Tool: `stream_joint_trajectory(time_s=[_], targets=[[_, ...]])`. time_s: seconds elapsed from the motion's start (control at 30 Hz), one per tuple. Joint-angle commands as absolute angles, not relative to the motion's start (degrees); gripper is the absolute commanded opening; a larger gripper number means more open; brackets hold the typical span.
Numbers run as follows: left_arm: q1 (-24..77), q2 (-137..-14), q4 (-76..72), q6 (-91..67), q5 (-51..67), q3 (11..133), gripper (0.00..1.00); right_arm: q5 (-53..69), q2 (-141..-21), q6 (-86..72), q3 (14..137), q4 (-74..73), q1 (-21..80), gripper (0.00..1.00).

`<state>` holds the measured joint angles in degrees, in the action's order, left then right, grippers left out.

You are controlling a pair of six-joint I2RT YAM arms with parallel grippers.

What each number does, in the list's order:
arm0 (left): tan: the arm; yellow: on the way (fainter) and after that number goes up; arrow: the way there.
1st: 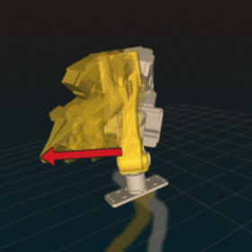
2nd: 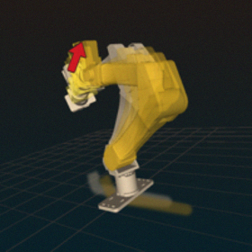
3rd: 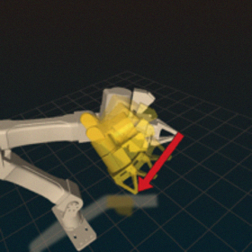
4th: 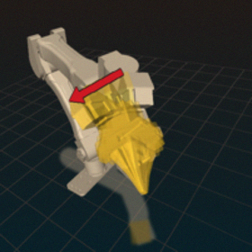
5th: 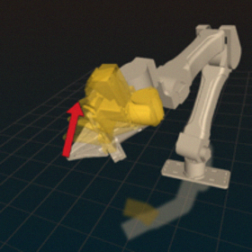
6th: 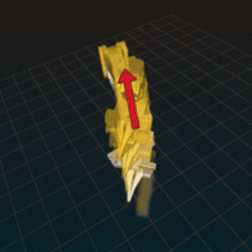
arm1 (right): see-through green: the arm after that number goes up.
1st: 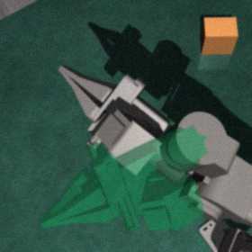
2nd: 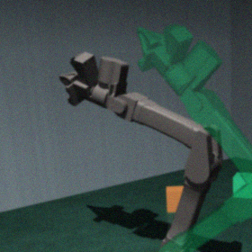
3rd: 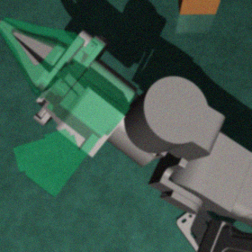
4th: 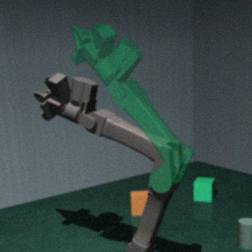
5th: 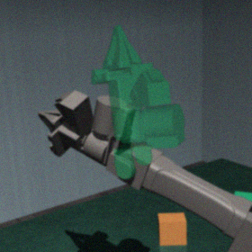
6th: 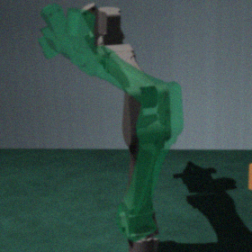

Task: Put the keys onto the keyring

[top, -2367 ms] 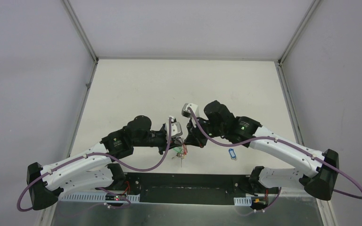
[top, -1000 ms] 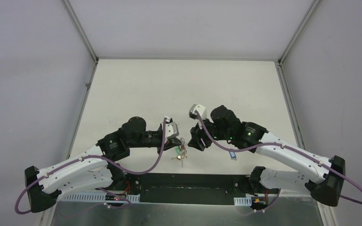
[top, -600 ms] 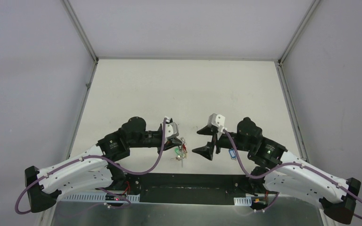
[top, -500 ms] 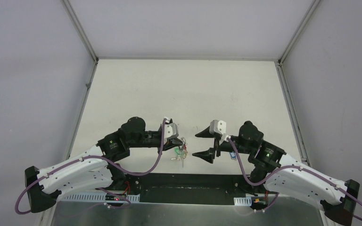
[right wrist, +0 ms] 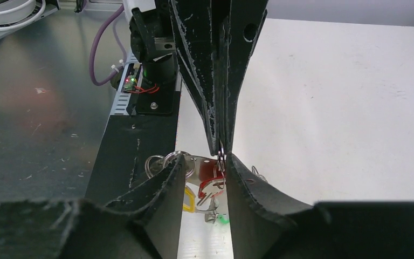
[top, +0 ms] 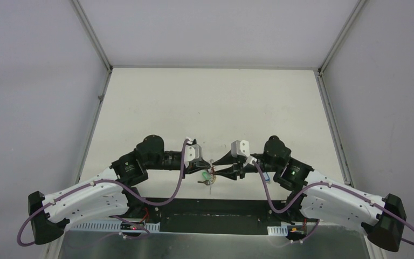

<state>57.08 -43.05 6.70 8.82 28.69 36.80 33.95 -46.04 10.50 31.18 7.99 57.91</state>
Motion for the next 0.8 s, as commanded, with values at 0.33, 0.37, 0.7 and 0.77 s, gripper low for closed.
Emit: stream_joint_trajectory(time_s=[0.33,0.37,0.7,0.77], targets=[[57.75,-41.38,1.57,9.76,30.41,36.88,0.00,32.69,-46.73,10.73,32.05,13.74,57.92,0.07],[57.74,-41.46,1.49,9.70,30.41,36.87,0.00,32.77,-46.84,10.72,31.95,13.67,57.90,0.06],[57.93,-40.92,1.18,9.51,30.36,36.56,0.00,32.74,-47.28,10.72,31.68,12.48,57.92,0.26],[57.97,-40.80,1.14,9.57,30.32,36.48,0.00,32.77,-47.20,10.80,31.73,12.47,57.94,0.16]])
